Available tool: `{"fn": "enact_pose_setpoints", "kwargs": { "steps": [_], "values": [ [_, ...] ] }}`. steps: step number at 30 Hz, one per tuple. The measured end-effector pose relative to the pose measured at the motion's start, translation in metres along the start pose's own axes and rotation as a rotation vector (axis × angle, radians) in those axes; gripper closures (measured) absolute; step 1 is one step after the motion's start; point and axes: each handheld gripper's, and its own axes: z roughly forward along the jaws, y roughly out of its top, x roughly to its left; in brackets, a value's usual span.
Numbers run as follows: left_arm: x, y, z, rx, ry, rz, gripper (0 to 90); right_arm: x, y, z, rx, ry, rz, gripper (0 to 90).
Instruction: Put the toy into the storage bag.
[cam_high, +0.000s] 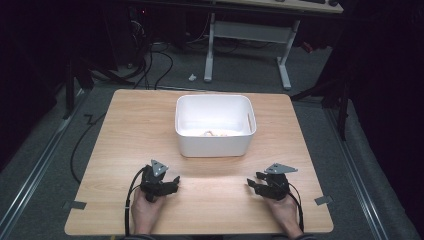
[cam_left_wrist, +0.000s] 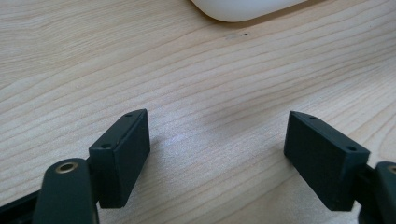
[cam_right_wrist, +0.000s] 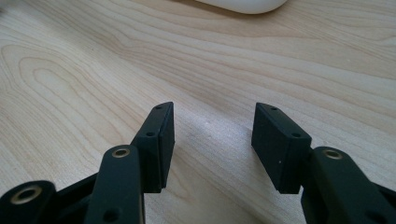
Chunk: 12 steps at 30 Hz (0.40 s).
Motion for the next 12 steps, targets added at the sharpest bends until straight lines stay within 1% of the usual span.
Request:
{"fn": "enact_pose_setpoints", "kwargs": {
  "steps": [2,4,9,12],
  "values": [
    [0.000,0.000,0.000,0.000,0.000,0.000,22.9,0.001,-0.002,0.000,-0.011,-0.005,-0.003,48.5],
    [0.000,0.000,0.000,0.000,0.000,0.000,22.9,0.003,-0.003,0.001,-0.021,-0.019,-0.019,47.8],
    [0.000,0.000,0.000,0.000,0.000,0.000,22.9,0.011,-0.003,0.003,-0.009,-0.068,-0.088,45.7],
    [0.000,0.000,0.000,0.000,0.000,0.000,22.9,0.011,-0.003,0.003,-0.008,-0.065,-0.084,45.1]
  ]
}}
